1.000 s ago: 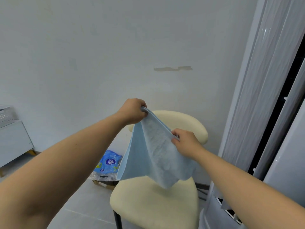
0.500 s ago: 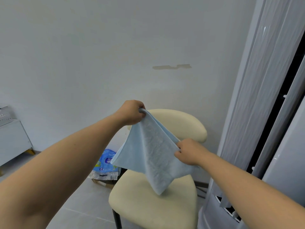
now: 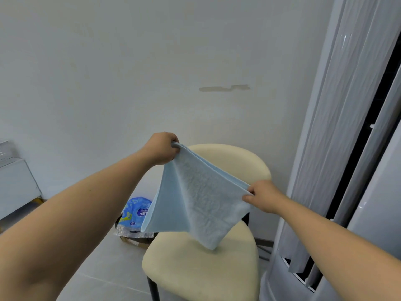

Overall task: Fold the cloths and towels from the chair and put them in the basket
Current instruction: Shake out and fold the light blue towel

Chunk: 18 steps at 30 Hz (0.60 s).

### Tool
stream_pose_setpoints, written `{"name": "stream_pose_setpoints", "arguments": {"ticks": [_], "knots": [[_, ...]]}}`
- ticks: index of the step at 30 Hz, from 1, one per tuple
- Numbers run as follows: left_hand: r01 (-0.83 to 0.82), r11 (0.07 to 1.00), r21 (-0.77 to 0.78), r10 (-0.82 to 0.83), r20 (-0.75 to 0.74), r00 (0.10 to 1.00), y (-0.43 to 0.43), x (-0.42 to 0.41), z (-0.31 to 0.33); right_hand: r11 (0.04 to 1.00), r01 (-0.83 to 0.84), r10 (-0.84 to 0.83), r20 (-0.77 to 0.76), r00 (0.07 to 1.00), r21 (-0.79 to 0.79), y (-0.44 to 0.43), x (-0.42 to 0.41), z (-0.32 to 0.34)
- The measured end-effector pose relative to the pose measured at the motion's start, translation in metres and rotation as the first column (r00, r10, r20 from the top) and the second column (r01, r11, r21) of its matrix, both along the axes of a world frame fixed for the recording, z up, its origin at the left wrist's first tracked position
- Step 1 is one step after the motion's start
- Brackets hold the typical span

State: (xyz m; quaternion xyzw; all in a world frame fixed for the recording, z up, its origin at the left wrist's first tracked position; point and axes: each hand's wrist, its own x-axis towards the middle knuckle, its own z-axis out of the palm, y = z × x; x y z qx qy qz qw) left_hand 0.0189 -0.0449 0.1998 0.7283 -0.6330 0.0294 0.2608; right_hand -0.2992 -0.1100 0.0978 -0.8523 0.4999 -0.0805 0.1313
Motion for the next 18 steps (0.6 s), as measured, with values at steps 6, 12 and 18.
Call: {"name": "stream_pose_setpoints", "arguments": {"ticks": [6,12,18], "knots": [[-0.053,0.998,0.022,0.052,0.061,0.997,0.003,0.016,-0.009,1.0,0.023,-0.022,0.249,0.968,0.0,-0.007,-0.011,0.03],[-0.075,0.994,0.08,0.071,0.052,0.996,0.007,0.028,-0.017,0.987,-0.025,0.04,0.091,0.995,-0.159,-0.01,-0.019,0.063],[-0.073,0.99,0.122,0.069,0.038,0.997,0.009,0.029,-0.018,0.99,-0.002,0.036,0.241,0.97,-0.14,-0.014,-0.022,0.064]]}}
